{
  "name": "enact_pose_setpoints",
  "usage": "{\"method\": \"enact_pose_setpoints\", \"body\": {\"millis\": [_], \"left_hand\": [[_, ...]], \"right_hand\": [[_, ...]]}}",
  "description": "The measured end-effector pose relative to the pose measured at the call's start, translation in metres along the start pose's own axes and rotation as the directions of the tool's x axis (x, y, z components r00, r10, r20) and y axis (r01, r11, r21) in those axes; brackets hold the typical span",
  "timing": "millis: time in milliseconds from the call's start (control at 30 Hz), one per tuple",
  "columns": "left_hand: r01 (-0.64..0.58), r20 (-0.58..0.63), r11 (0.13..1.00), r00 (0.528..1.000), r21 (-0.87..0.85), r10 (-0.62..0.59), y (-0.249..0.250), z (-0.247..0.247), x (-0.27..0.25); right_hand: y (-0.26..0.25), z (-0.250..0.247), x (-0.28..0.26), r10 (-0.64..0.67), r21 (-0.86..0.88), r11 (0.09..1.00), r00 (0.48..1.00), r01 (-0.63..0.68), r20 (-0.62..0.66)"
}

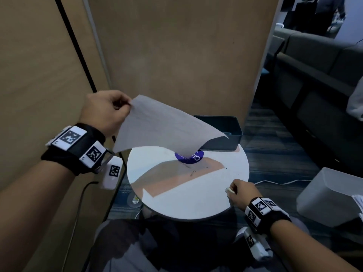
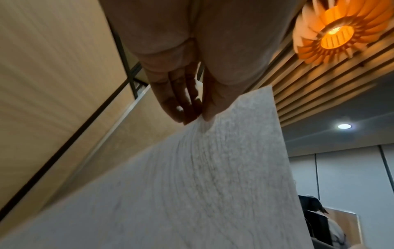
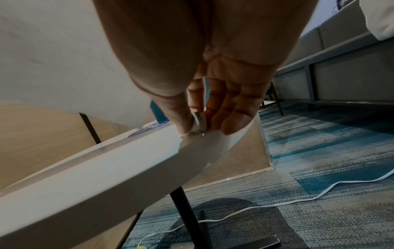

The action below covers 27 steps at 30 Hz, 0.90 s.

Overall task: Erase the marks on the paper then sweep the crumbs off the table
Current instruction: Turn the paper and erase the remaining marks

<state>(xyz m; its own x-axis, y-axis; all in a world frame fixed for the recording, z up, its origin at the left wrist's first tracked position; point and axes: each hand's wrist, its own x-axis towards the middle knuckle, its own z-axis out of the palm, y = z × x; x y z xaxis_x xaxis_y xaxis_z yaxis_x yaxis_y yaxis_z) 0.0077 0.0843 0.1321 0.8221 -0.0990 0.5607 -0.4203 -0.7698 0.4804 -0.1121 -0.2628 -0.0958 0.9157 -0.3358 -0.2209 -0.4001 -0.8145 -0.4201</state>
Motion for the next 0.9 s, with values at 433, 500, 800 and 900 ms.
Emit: {"method": "enact_pose_setpoints", "body": {"millis": [433,500,800,900], "left_hand": [[0.229,0.025,0.963,0.973,-0.139,-0.228,-0.008,0.007,0.002],[0.341,0.109,0.914,0.94,-0.218,-0.324,-0.016,0.012,0.0],[0.732,0.529,0.649,0.641,-0.206,-0.556,-0.048,0.036,-0.045],[0.746,0.643,0.654,0.564,-0.127,-0.518,-0.058,0.059,-0.066]], "right_hand": [[-0.024,0.001,-0.008,-0.135,0.281,0.949,0.99,0.143,-0.048],[-0.032,-0.003,-0.009,-0.181,0.365,0.913,0.983,0.179,-0.029],[-0.04,-0.005,0.0,-0.062,0.874,0.474,0.986,-0.11,0.157],[-0.033,-0.005,0.008,0.049,0.861,0.501,0.996,-0.088,0.073]]}}
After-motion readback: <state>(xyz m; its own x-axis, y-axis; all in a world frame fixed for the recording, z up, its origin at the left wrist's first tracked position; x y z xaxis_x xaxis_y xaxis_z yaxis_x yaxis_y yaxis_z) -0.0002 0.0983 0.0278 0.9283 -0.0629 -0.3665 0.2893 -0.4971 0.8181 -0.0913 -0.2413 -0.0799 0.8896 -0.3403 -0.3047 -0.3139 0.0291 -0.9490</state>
